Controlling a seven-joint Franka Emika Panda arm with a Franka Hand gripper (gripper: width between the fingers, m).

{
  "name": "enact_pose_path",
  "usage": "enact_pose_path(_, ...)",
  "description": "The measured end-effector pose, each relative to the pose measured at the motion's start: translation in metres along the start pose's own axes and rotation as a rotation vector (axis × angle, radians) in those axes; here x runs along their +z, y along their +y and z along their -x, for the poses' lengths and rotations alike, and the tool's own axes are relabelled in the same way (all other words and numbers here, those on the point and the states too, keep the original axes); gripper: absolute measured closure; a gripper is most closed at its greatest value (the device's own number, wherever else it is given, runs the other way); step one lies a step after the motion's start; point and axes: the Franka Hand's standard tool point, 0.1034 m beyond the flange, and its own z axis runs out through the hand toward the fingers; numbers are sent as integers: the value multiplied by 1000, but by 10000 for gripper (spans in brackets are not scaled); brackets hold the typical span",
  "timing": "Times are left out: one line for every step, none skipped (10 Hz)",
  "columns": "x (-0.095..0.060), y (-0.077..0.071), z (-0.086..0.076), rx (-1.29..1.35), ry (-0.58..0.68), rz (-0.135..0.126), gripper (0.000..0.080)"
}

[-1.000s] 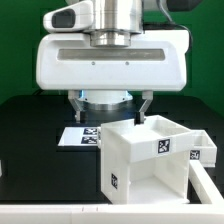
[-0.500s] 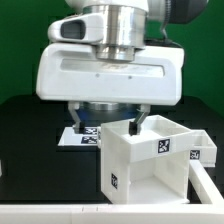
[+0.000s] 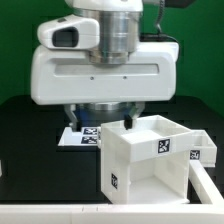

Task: Assemble drawer

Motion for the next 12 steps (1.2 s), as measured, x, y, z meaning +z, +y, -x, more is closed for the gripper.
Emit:
enact_pose_path(5,-5,-1,8,2,1,150)
enact_pose_path(9,-7,-2,14,3,5,150)
enact_pose_path(11,-8,-3,13,7,8,150)
enact_pose_path(11,-6,-3,17,8,8,238)
enact_pose_path(11,-6,-3,35,7,8,373)
enact_pose_path(11,-5,-3,36,7,8,373)
enact_pose_path(11,-5,-3,45,7,7,556)
enact_pose_path(11,-6,-3,171,8,6,692)
enact_pose_path(12,-6,-3,248,8,5,692)
enact_pose_path(12,-6,-2,323,5,4,764)
enact_pose_path(11,-7,-1,365,0,2,764)
enact_pose_path(11,-9,0,419,-6,-1,764)
